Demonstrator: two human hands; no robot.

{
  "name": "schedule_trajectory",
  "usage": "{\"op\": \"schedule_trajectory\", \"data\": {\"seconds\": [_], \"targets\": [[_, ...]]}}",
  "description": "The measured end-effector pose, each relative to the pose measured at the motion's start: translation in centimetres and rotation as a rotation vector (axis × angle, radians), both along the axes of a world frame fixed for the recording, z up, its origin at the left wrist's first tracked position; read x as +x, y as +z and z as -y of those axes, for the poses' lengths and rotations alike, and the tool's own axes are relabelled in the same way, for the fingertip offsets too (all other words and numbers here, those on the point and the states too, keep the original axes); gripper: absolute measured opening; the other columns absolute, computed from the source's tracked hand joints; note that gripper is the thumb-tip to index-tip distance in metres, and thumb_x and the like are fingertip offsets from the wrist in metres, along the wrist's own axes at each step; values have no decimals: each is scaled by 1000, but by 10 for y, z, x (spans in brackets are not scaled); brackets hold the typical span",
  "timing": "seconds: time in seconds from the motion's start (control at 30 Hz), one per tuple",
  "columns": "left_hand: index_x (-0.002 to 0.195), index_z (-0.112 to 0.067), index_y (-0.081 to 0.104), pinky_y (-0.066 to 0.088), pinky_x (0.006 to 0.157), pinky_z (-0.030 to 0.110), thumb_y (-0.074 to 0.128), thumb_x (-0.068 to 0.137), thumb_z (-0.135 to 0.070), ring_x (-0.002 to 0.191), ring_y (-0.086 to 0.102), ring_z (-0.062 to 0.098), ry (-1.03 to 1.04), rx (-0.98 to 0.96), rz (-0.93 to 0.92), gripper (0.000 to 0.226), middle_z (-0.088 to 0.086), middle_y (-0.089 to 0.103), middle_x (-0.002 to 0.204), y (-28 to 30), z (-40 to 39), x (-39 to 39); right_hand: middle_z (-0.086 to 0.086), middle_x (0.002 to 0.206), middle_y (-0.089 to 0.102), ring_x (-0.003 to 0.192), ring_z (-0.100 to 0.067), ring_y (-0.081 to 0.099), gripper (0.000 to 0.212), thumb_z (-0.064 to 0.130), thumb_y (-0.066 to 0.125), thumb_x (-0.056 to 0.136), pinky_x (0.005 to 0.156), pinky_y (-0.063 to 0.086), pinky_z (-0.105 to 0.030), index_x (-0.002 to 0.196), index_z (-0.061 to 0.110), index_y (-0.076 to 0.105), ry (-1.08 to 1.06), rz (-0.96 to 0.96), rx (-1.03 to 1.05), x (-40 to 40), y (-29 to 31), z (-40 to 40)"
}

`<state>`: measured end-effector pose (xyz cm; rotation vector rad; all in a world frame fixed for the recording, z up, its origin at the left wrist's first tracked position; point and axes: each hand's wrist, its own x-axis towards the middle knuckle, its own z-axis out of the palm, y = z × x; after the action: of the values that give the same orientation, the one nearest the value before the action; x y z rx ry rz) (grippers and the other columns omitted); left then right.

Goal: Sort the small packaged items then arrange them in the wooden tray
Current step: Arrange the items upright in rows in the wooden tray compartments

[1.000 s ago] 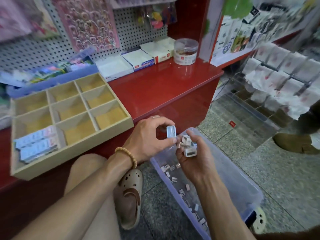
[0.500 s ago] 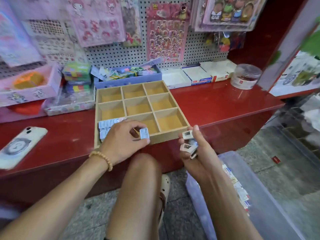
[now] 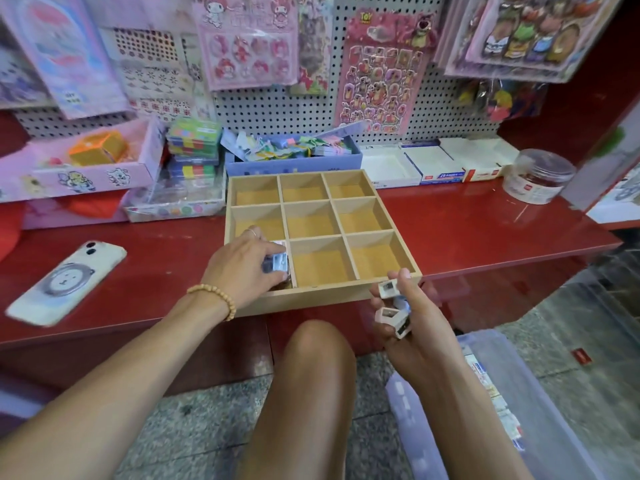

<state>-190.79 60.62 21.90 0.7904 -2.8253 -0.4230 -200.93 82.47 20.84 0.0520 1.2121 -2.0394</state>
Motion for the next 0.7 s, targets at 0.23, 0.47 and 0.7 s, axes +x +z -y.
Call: {"op": "schedule_trajectory", "data": {"seconds": [0.23, 0.47, 0.7], "targets": [[126, -25, 64, 50, 82, 35, 69, 86, -40, 94, 55, 15, -59, -21, 21, 42, -9, 49, 101, -6, 2, -3, -5, 76, 64, 61, -12, 57, 37, 40, 62, 77, 38, 33, -18, 104, 15, 57, -4, -8, 33, 1, -1, 2], [119, -27, 66, 46, 74, 29, 77, 78, -37, 85, 51, 12, -30, 14, -59, 44, -11, 49, 97, -1, 2, -2, -10, 86, 62, 63, -15, 56, 39, 40, 61, 83, 37, 34, -20, 112, 13, 56, 87, 1, -41, 5, 6, 12], [98, -25, 72, 43, 73, 26, 75, 81, -33, 74, 50, 5, -35, 138, -299, 20, -17, 51, 83, 8, -5, 3, -7, 83, 67, 63, -12, 57, 46, 44, 61, 81, 38, 32, -18, 117, 15, 56, 174, -50, -26, 6, 17, 29]]}}
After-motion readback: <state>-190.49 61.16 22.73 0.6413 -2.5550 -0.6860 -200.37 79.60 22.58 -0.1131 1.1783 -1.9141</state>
